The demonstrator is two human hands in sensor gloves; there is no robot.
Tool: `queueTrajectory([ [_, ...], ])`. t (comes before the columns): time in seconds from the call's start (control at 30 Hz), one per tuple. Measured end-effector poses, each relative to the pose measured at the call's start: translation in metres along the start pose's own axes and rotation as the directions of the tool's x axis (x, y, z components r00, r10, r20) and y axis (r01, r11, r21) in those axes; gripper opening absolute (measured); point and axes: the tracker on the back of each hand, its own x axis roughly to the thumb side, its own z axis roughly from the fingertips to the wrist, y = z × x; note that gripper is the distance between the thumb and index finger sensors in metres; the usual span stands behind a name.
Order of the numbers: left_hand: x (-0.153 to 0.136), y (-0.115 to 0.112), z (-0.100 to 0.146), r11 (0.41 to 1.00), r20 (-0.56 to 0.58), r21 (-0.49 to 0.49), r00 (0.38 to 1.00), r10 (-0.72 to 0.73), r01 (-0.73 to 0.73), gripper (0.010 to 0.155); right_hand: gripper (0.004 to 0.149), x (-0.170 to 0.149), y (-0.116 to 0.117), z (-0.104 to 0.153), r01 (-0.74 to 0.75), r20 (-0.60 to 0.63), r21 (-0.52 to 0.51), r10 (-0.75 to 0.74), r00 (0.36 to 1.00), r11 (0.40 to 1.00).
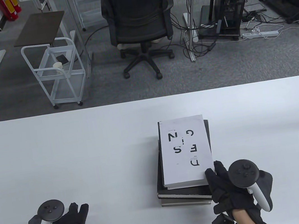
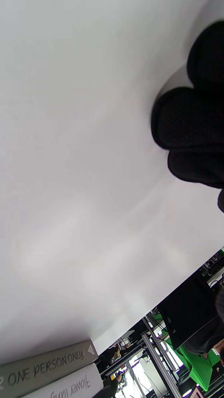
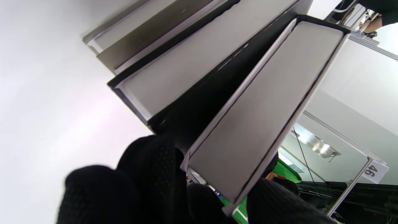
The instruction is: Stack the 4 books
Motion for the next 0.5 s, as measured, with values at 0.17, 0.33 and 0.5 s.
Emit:
queueTrajectory([
  [0.17, -0.002, 0.001, -0.001, 1.000, -0.005, -0.002, 1.000, 0.015, -0.015, 0.081, 0.062, -0.002, -0.004, -0.005, -0.089, -0.022, -0.009, 0.089, 0.996, 0.996],
  [0.33, -0.001, 0.000, -0.001, 1.000, -0.010, -0.004, 1.000, 0.007, -0.007, 0.081, 0.067, -0.008, -0.015, -0.005, -0.055, -0.021, -0.088, 0.054, 0.998, 0.995],
  [0.5, -0.001, -0.001, -0.001, 1.000, -0.009, 0.002, 1.000, -0.003, 0.003, 0.081, 0.075, -0.016, -0.019, -0.012, 0.039, 0.006, -0.160, -0.038, 0.999, 0.986],
])
